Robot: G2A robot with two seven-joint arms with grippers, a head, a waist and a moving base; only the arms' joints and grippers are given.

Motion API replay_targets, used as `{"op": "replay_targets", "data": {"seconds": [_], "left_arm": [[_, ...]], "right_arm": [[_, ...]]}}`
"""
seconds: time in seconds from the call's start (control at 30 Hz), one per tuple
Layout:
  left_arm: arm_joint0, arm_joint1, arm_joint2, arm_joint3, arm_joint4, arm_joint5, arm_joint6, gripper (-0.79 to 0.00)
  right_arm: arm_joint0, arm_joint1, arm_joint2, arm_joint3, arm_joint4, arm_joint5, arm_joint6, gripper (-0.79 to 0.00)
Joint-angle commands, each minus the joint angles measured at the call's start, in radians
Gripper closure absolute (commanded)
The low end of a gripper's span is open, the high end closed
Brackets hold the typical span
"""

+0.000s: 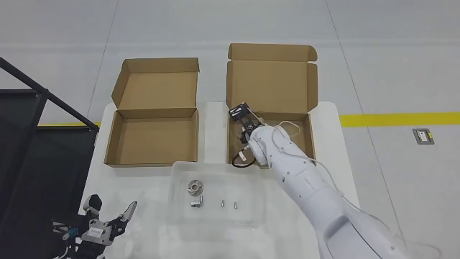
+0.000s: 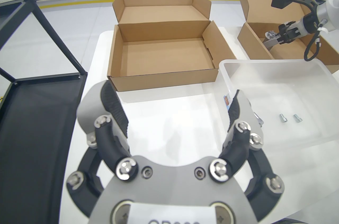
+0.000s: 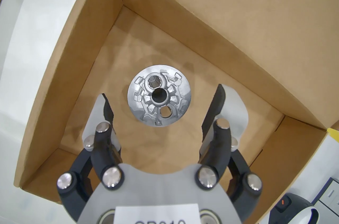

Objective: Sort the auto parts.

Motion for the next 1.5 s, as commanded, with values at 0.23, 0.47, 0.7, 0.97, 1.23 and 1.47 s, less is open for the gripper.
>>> {"op": "replay_targets", "data": {"seconds": [0.23,0.47,0.7,0.97,1.23,1.47], "left_arm": [[0.0,0.0,0.0,0.0,0.0,0.0,0.0,-0.785],[0.0,0.0,0.0,0.0,0.0,0.0,0.0,-0.785],[0.0,0.0,0.0,0.0,0.0,0.0,0.0,-0.785],[0.0,0.0,0.0,0.0,0.0,0.0,0.0,-0.785],[0.0,0.0,0.0,0.0,0.0,0.0,0.0,-0.785],[0.0,0.0,0.0,0.0,0.0,0.0,0.0,-0.785]], "right_arm": [[-0.035,0.029,0.025,-0.176,-0.07,0.027,-0.017,-0.785],[-0.217,0.12,0.121,-0.608,-0.236,0.062,0.101,-0.785],[-0.496,0.206,0.254,-1.117,-0.376,-0.128,0.259,-0.785],[-0.601,0.225,0.189,-1.312,-0.499,-0.351,0.419,-0.785],[-0.599,0.225,0.179,-1.31,-0.511,-0.361,0.442,-0.785],[-0.599,0.225,0.179,-1.31,-0.511,-0.361,0.442,-0.785]]}}
